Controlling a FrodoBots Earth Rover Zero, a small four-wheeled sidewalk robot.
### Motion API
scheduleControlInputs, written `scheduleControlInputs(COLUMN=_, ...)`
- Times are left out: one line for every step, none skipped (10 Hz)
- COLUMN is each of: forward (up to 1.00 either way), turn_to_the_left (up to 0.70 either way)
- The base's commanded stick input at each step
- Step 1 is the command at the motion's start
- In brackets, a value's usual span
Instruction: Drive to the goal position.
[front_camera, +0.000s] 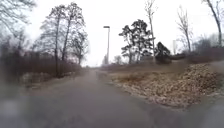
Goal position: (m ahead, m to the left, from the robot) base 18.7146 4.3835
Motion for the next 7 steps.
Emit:
scheduleControlInputs(forward=0.70, turn_to_the_left=0.35)
scheduleControlInputs(forward=0.70, turn_to_the_left=0.28)
scheduleControlInputs(forward=0.70, turn_to_the_left=0.05)
scheduleControlInputs(forward=0.70, turn_to_the_left=0.00)
scheduleControlInputs(forward=0.70, turn_to_the_left=0.00)
scheduleControlInputs(forward=0.70, turn_to_the_left=0.00)
scheduleControlInputs(forward=0.70, turn_to_the_left=0.00)
